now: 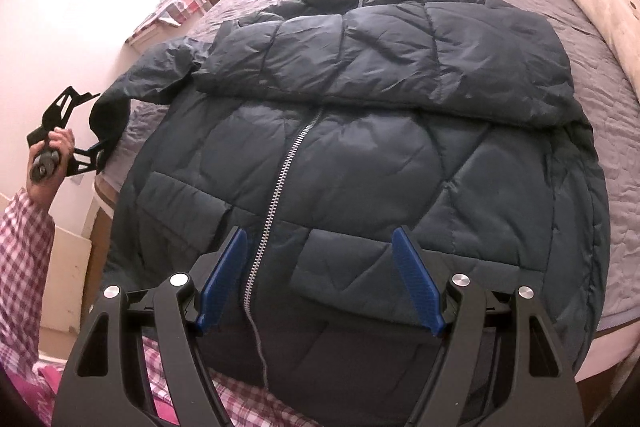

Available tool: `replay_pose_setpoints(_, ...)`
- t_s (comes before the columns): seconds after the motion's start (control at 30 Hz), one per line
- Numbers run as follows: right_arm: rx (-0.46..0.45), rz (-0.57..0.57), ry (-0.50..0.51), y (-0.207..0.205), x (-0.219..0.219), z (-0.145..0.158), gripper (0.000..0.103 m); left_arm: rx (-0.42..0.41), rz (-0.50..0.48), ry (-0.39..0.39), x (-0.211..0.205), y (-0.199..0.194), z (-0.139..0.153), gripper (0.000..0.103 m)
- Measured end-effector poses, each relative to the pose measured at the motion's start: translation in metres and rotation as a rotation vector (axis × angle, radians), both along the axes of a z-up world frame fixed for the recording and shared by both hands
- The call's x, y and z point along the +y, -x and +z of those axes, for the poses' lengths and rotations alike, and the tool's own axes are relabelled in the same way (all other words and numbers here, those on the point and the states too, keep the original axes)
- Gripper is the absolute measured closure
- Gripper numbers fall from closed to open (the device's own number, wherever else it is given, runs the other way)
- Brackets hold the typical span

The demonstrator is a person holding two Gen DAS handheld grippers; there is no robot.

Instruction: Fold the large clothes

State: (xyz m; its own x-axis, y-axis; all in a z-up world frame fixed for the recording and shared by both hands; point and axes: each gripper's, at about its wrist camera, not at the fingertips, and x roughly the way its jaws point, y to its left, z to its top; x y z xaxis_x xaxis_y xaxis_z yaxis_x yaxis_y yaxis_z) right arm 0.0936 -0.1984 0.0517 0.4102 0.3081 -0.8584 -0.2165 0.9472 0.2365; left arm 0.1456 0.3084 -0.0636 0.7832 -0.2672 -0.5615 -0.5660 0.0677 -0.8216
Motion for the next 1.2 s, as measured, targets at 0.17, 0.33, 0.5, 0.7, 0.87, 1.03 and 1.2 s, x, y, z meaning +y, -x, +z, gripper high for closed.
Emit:
replay_pose_setpoints(0.17,-0.002,-0.008,0.000,0.001,-0.002,-0.001,0.029,0.028,0.038,0.027,0.011,-0.012,-0.016,0.080)
replay_pose_setpoints(0.33,-0.026,-0.035,-0.020,0.003,-0.014,0.005,0.029,0.024,0.013,-0.267,0.004,-0.018,0.042,0.099)
replay_pose_setpoints(0.5,-0.069,-0.094,-0.041,0.008,-0.039,0.014,0.029,-0.154,-0.106,-0.607,-0.064,-0.047,0.144,0.099)
replay_pose_setpoints(0.7,-0.103,-0.200,-0.076,0.021,-0.081,0.018,0.029,-0.441,-0.557,-1.133,-0.254,-0.071,0.234,0.099)
replay_pose_setpoints(0.87,-0.096,-0.289,-0.127,0.028,-0.115,0.014,0.029,-0.502,-1.117,-1.076,-0.398,-0.083,0.180,0.071)
replay_pose_setpoints(1.03,-0.102,-0.307,-0.141,0.031,-0.127,0.016,0.029,-0.294,-1.329,-1.077,-0.443,-0.093,0.100,0.045)
replay_pose_setpoints(1.2,-0.111,-0.264,-0.151,0.022,-0.116,0.019,0.029,-0.245,-1.276,-1.028,-0.399,-0.053,0.088,0.037)
